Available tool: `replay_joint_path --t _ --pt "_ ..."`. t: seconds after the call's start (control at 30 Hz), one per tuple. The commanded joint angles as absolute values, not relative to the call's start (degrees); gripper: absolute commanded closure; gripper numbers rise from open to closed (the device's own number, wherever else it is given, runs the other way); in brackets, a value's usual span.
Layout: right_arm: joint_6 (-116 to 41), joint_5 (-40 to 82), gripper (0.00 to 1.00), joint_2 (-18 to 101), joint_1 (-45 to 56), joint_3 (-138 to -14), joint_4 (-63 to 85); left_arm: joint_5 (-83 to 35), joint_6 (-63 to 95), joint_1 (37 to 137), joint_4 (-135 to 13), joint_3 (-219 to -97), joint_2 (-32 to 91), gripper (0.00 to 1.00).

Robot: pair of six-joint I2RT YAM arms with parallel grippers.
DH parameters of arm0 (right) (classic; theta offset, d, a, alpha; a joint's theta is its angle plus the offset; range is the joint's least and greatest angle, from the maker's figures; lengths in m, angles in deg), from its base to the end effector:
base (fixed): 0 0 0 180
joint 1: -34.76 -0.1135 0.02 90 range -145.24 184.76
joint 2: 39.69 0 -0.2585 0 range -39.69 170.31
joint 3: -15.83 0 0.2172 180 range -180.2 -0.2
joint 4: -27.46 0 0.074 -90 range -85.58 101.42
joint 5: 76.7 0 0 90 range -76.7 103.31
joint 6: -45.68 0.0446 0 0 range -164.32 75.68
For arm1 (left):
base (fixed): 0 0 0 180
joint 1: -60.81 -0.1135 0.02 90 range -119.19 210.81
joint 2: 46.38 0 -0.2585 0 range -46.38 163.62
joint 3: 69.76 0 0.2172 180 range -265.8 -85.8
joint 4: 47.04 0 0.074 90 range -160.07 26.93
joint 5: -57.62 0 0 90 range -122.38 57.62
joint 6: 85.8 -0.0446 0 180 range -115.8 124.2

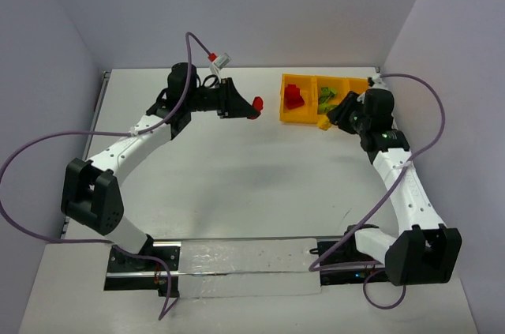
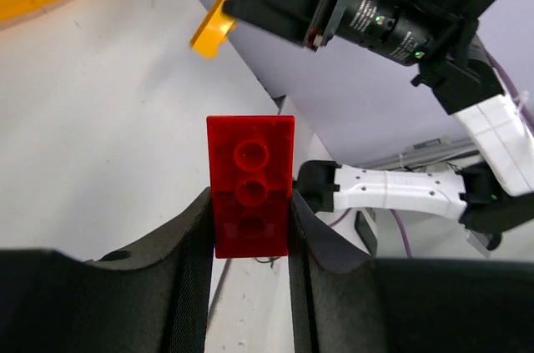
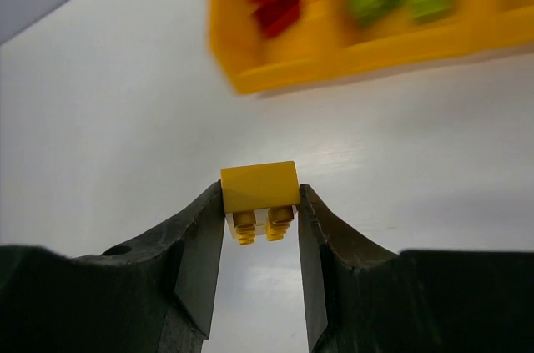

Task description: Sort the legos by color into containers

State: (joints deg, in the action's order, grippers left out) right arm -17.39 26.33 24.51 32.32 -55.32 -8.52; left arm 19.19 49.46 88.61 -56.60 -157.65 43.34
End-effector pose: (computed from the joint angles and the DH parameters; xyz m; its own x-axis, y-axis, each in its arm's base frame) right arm 0.2252 0.0197 0.3155 -0.5402 0.4186 -0.7300 0.0070 0.8697 0.4935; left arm 0.2805 -0.1874 0.3450 -0.8114 -0.0713 -0.5801 0.5581 0.2003 -0.8052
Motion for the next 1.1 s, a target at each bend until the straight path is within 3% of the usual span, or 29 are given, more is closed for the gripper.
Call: replay_joint_path --t 0.0,0.3,0.63,0.7,0.8,0.87,0.93,1.07 --pt "-18.3 0.7 1.00 25.5 37.6 -58.4 -8.9 13.0 42.8 90.1 -65.3 -163.9 45.1 1.00" --pt "-16.4 -7.1 1.00 46.2 44.8 -73.0 -3.2 1.8 38.9 93.8 -77.7 -179.7 54.8 1.00" --pt "-17.3 -6.2 0.82 65.6 47.1 -89.5 -5.9 1.9 42.5 94.7 -81.4 -201.0 74.1 1.00" --pt "-17.8 -5.3 0.74 67.9 47.1 -91.2 -5.9 1.9 42.5 94.7 -82.6 -206.1 78.1 1.00" --pt "-18.4 -4.5 0.40 71.1 47.2 -94.1 -6.1 2.4 43.2 94.6 -83.9 -214.4 85.4 1.00" --pt "-18.5 -3.9 0.27 72.2 47.2 -95.2 -6.4 2.6 44.0 94.5 -83.4 -217.3 87.6 1.00" --pt "-19.0 -2.4 0.19 73.6 47.0 -97.5 -7.2 3.2 46.1 94.2 -80.5 -219.4 91.4 1.00" --pt "-19.3 -1.1 0.17 71.5 47.0 -97.5 -7.4 2.7 49.4 93.7 -75.2 -220.8 95.4 1.00"
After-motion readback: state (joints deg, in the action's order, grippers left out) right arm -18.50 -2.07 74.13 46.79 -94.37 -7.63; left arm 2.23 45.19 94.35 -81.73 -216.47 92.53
